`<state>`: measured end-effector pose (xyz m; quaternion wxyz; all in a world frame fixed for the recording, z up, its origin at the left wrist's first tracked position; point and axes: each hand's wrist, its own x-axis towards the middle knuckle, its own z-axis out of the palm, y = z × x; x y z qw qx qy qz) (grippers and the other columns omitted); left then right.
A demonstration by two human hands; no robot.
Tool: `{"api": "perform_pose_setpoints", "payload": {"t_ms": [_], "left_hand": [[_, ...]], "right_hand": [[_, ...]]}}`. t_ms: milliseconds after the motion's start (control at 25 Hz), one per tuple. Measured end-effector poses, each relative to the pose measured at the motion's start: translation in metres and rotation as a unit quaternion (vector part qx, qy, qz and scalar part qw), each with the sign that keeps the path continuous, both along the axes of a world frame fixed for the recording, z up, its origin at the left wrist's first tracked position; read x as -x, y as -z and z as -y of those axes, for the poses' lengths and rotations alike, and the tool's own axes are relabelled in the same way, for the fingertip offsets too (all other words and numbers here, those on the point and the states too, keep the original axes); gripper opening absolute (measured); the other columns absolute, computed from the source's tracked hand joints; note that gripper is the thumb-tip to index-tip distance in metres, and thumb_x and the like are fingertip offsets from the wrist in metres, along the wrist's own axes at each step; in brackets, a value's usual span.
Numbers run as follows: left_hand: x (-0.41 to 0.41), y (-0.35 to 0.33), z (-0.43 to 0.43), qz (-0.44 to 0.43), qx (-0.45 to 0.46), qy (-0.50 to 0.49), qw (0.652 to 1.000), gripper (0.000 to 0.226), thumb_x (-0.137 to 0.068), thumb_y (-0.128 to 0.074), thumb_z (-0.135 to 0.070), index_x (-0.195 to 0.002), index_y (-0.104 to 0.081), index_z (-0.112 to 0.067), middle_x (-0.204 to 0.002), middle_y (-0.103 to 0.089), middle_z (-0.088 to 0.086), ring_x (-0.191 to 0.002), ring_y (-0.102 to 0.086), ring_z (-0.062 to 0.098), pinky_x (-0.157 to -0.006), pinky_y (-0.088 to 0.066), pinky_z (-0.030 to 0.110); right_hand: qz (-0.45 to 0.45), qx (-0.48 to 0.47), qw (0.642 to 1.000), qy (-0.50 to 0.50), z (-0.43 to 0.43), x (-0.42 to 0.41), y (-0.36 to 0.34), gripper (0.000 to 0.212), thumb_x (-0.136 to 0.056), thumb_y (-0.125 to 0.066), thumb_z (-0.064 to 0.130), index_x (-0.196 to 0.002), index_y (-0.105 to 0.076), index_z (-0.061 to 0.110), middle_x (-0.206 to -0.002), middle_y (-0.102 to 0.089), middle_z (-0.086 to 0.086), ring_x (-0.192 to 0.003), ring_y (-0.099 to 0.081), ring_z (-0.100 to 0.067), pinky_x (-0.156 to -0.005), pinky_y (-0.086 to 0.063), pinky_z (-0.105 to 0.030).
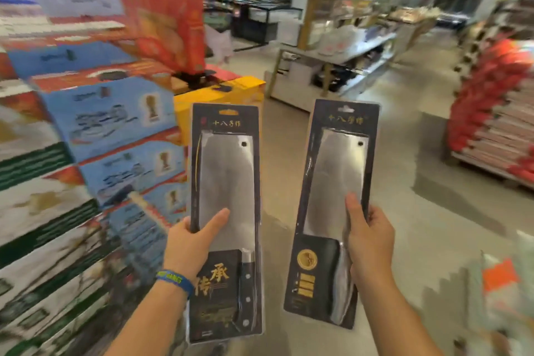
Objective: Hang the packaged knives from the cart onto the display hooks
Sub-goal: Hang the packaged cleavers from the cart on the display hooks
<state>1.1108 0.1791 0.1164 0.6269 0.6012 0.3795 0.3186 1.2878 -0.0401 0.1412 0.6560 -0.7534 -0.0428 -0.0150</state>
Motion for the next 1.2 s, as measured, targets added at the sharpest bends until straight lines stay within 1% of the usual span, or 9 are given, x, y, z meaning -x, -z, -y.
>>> {"api": "perform_pose_setpoints", "payload": {"t_ms": [160, 280, 400, 480, 600, 760, 880, 1080, 1200], "left_hand": [[-0.135, -0.005, 0.087, 0.0, -0.026, 0.075, 0.997, 0.073, -0.043, -0.074, -0.082, -0.066, -0.059, -0.014, -0.049, -0.051, -0.008, -0.044, -0.046, 0.007, -0.045, -0.04, 0.021], [-0.23, -0.011, 0.162, -0.007, -0.02, 0.163, 0.986, 0.081, -0.041, -0.075, -0.081, -0.086, -0.072, -0.014, -0.069, -0.072, -0.002, -0.069, -0.069, 0.018, -0.065, -0.056, 0.039], [-0.308, -0.021, 0.226, -0.005, -0.02, 0.246, 0.969, 0.079, -0.043, -0.078, -0.079, -0.082, -0.072, -0.011, -0.07, -0.073, 0.01, -0.07, -0.071, 0.029, -0.064, -0.057, 0.044], [-0.357, -0.028, 0.268, 0.001, -0.026, 0.298, 0.954, 0.067, -0.05, -0.082, -0.073, -0.076, -0.071, -0.012, -0.063, -0.072, 0.003, -0.058, -0.069, 0.013, -0.054, -0.053, 0.034], [-0.42, -0.036, 0.327, 0.032, -0.014, 0.379, 0.925, 0.044, -0.057, -0.082, -0.057, -0.066, -0.067, -0.016, -0.048, -0.06, -0.012, -0.042, -0.054, -0.001, -0.042, -0.042, 0.014], [-0.504, -0.051, 0.425, 0.073, 0.009, 0.512, 0.856, 0.031, -0.061, -0.082, -0.049, -0.054, -0.07, -0.022, -0.048, -0.06, -0.01, -0.042, -0.054, 0.0, -0.04, -0.042, 0.013], [-0.557, -0.073, 0.495, 0.118, 0.0, 0.607, 0.786, 0.022, -0.063, -0.081, -0.049, -0.062, -0.074, -0.027, -0.056, -0.068, -0.012, -0.048, -0.063, 0.0, -0.042, -0.044, 0.011], [-0.64, -0.13, 0.58, 0.142, 0.02, 0.722, 0.677, 0.046, -0.06, -0.082, -0.053, -0.087, -0.076, -0.016, -0.081, -0.078, 0.001, -0.075, -0.075, 0.021, -0.068, -0.06, 0.038], [-0.664, -0.17, 0.631, 0.18, 0.025, 0.766, 0.617, 0.044, -0.058, -0.081, -0.054, -0.086, -0.076, -0.02, -0.082, -0.078, -0.007, -0.078, -0.075, 0.014, -0.069, -0.058, 0.031]], "right_hand": [[0.024, 0.013, 0.997, 0.078, 0.119, -0.09, -0.003, 0.062, -0.08, -0.061, 0.075, -0.069, -0.053, 0.014, -0.057, -0.057, 0.011, -0.052, -0.052, -0.006, -0.055, -0.046, -0.026], [0.012, 0.0, 0.989, 0.146, 0.208, -0.142, -0.004, 0.058, -0.082, -0.065, 0.072, -0.084, -0.068, 0.014, -0.078, -0.073, 0.0, -0.074, -0.07, -0.02, -0.075, -0.059, -0.047], [0.015, -0.033, 0.974, 0.224, 0.282, -0.176, -0.013, 0.074, -0.062, -0.063, 0.092, -0.089, -0.075, 0.024, -0.084, -0.077, 0.001, -0.081, -0.074, -0.02, -0.08, -0.061, -0.051], [0.022, -0.044, 0.959, 0.28, 0.325, -0.19, -0.017, 0.068, -0.056, -0.062, 0.096, -0.09, -0.076, 0.038, -0.083, -0.078, 0.008, -0.079, -0.075, -0.014, -0.079, -0.062, -0.05], [0.03, -0.048, 0.93, 0.363, 0.381, -0.201, -0.02, 0.076, -0.06, -0.065, 0.092, -0.092, -0.074, 0.023, -0.085, -0.077, -0.004, -0.082, -0.074, -0.027, -0.079, -0.06, -0.057], [0.055, -0.026, 0.868, 0.494, 0.451, -0.21, -0.044, 0.055, -0.07, -0.065, 0.082, -0.088, -0.073, 0.031, -0.08, -0.076, 0.003, -0.073, -0.072, -0.018, -0.074, -0.06, -0.053], [0.092, -0.026, 0.814, 0.574, 0.492, -0.222, -0.063, 0.064, -0.078, -0.069, 0.073, -0.087, -0.069, 0.009, -0.084, -0.071, -0.018, -0.071, -0.067, -0.027, -0.073, -0.057, -0.054], [0.141, 0.027, 0.714, 0.685, 0.522, -0.242, -0.118, 0.061, -0.076, -0.066, 0.069, -0.073, -0.065, 0.008, -0.063, -0.065, -0.006, -0.051, -0.054, -0.006, -0.049, -0.042, -0.017], [0.141, 0.075, 0.655, 0.739, 0.54, -0.241, -0.156, 0.071, -0.083, -0.067, 0.065, -0.072, -0.055, -0.004, -0.065, -0.056, -0.023, -0.052, -0.044, -0.014, -0.05, -0.037, -0.028]]}}
